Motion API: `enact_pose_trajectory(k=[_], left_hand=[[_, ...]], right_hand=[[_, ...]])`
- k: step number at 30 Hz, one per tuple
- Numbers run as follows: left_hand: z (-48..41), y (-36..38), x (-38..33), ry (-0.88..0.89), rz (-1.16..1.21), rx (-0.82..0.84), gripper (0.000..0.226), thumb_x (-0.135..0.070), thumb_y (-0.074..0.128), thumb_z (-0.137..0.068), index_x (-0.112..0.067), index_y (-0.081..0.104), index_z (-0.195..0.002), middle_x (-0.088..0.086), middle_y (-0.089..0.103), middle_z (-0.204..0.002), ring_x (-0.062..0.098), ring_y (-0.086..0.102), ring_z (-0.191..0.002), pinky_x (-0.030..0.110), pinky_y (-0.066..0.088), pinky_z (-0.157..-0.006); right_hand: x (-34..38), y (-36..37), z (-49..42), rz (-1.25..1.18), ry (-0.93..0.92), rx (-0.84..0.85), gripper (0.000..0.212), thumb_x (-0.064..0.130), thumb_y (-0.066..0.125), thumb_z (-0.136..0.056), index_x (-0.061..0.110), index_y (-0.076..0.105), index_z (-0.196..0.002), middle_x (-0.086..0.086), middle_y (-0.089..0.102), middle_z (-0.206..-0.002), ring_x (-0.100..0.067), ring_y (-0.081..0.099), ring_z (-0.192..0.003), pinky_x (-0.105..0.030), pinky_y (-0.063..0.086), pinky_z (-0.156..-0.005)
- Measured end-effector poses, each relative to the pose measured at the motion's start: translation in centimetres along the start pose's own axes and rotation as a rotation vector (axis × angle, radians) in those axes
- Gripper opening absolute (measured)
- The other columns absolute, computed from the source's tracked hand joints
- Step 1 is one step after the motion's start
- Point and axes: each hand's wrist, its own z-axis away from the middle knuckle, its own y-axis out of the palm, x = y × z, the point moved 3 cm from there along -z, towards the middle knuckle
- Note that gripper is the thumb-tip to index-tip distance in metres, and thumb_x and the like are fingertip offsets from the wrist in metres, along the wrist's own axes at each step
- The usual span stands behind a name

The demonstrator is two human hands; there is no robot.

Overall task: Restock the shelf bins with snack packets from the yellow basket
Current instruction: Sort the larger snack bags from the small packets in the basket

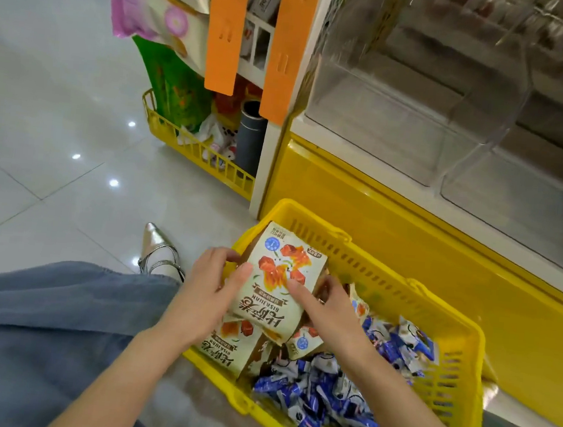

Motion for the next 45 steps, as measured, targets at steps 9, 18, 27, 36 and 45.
enact_pose_trajectory(k=[9,18,27,36,45], left_hand=[[-0.5,-0.3,5.1,-0.198,0.037,-0.043,0.036,-0.048,0.027,-0.096,-0.027,0.052,-0.111,-0.007,0.064,-0.092,0.008,0.063,-0.086,0.023,0.046,-0.067],[-3.0,-0.5,3.8,-0.085,-0.175,-0.059,0.034,-0.043,0.029,-0.098,-0.023,0.049,-0.117,-0.009,0.058,-0.098,-0.001,0.055,-0.084,0.019,0.042,-0.065],[-10.5,1.4,1.8,-0.019,-0.282,0.175,0.034,-0.030,0.036,-0.100,-0.007,0.053,-0.118,0.008,0.058,-0.104,0.021,0.054,-0.092,0.031,0.041,-0.076],[-12.7,2.8,2.7,0.023,-0.286,0.157,0.039,-0.026,0.031,-0.101,-0.002,0.058,-0.115,0.020,0.061,-0.110,0.030,0.056,-0.101,0.030,0.039,-0.082],[-12.7,2.8,3.1,0.044,-0.264,0.111,0.036,-0.029,0.034,-0.100,-0.005,0.061,-0.108,0.016,0.063,-0.104,0.020,0.053,-0.089,0.024,0.032,-0.070]], right_hand=[[-4.7,5.9,0.6,0.302,0.069,0.096,0.057,0.052,0.058,-0.085,0.017,0.036,-0.125,0.003,0.054,-0.127,-0.018,0.056,-0.115,-0.039,0.047,-0.099],[-5.6,-1.2,0.1,0.422,-0.142,-0.378,0.049,0.049,0.052,-0.087,0.018,0.041,-0.123,0.011,0.049,-0.103,-0.011,0.055,-0.099,-0.023,0.045,-0.080],[-11.0,-3.3,-2.8,-0.209,0.409,-0.215,0.048,0.017,0.066,-0.086,0.001,0.045,-0.127,-0.013,0.064,-0.113,-0.022,0.064,-0.093,-0.034,0.052,-0.080],[-8.5,-4.5,-4.1,0.031,0.188,-0.198,0.044,0.035,0.071,-0.080,0.021,0.045,-0.112,0.004,0.057,-0.111,-0.010,0.057,-0.102,-0.025,0.052,-0.080],[-4.4,-2.1,-12.0,0.034,0.219,-0.209,0.053,0.031,0.066,-0.086,0.004,0.041,-0.123,-0.012,0.062,-0.107,-0.022,0.066,-0.082,-0.037,0.058,-0.069]])
